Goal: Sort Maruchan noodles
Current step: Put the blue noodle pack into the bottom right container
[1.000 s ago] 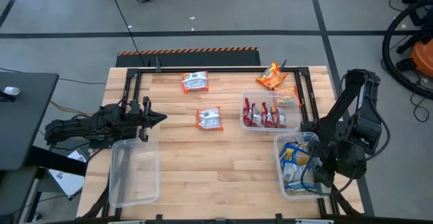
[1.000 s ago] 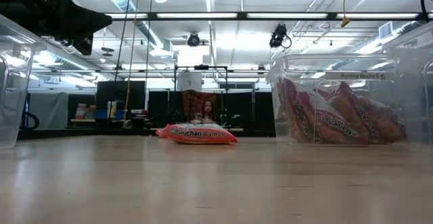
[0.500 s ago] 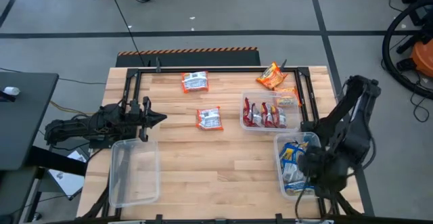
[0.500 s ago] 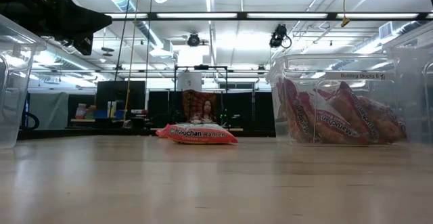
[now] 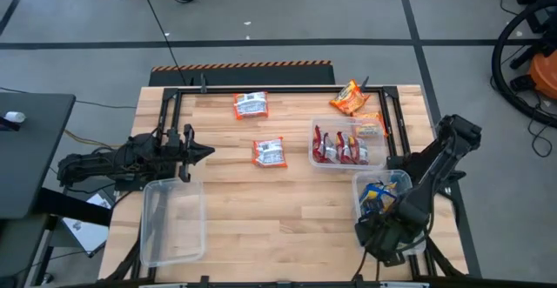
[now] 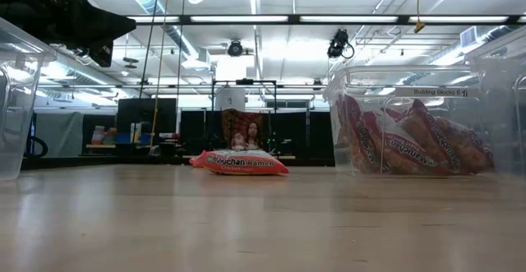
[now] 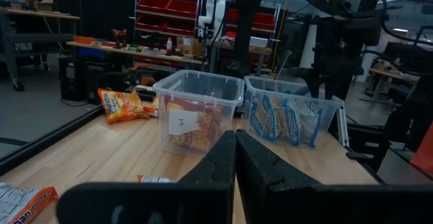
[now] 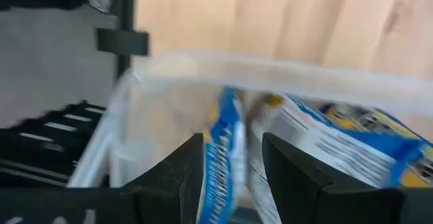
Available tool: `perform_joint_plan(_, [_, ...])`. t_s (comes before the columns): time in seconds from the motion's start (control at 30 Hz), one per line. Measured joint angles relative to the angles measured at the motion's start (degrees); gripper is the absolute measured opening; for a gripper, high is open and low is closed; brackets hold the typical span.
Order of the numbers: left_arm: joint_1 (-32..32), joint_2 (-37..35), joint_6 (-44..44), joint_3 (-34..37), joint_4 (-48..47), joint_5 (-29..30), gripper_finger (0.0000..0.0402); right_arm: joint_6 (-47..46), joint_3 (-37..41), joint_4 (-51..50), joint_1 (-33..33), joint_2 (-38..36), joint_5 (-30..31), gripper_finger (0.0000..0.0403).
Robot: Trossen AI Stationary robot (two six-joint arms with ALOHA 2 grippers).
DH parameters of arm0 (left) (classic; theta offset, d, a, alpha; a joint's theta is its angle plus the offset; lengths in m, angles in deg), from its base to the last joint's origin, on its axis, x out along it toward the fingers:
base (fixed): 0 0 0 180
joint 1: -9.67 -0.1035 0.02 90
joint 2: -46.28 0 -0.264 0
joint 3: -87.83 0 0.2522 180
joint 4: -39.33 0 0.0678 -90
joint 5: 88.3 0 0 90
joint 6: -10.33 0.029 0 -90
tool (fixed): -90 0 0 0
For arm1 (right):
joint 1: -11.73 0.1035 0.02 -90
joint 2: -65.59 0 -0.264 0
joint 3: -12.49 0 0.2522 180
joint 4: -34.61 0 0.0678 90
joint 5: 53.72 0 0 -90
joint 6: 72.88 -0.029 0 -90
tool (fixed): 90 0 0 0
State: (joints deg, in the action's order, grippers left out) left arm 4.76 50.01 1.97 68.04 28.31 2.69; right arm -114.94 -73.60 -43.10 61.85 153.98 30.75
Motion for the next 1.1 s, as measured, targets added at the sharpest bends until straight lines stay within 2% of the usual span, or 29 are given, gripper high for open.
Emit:
perform_joint_plan(0.27, [-0.02, -0.01, 0.00, 0.00, 0.01, 0.00, 0.0014, -6.00, 8.65, 10.45, -0.17, -0.80, -3.16, 0.0156])
perform_joint_plan(0.43, [-0.01, 0.00, 0.00, 0.00, 0.00, 0.00, 0.0014, -7.26, 10.70, 13.57, -0.47, -0.80, -3.44, 0.0144])
perform_joint_plan(0.57, [-0.01, 0.00, 0.00, 0.00, 0.00, 0.00, 0.0014, -8.93, 12.62, 15.29, -0.27, -0.56, -5.33, 0.0102])
perform_joint_plan(0.7, [-0.01, 0.01, 0.00, -0.01, 0.01, 0.00, 0.0014, -10.68, 12.70, 14.80, -0.27, -1.50, -6.06, 0.0024])
perform_joint_plan(0.73, [0.00, 0.01, 0.00, 0.00, 0.00, 0.00, 0.0014, -11.06, 12.56, 14.58, -0.27, -2.30, -6.16, 0.0013])
perform_joint_plan(0.97, [-0.01, 0.00, 0.00, 0.00, 0.01, 0.00, 0.0014, -15.20, 7.85, 8.72, -0.60, -11.42, -5.81, 0.0006])
perform_joint_plan(1.1, [-0.02, 0.01, 0.00, 0.00, 0.01, 0.00, 0.0014, -19.08, 6.88, 7.37, 0.78, -19.14, 0.67, 0.0007])
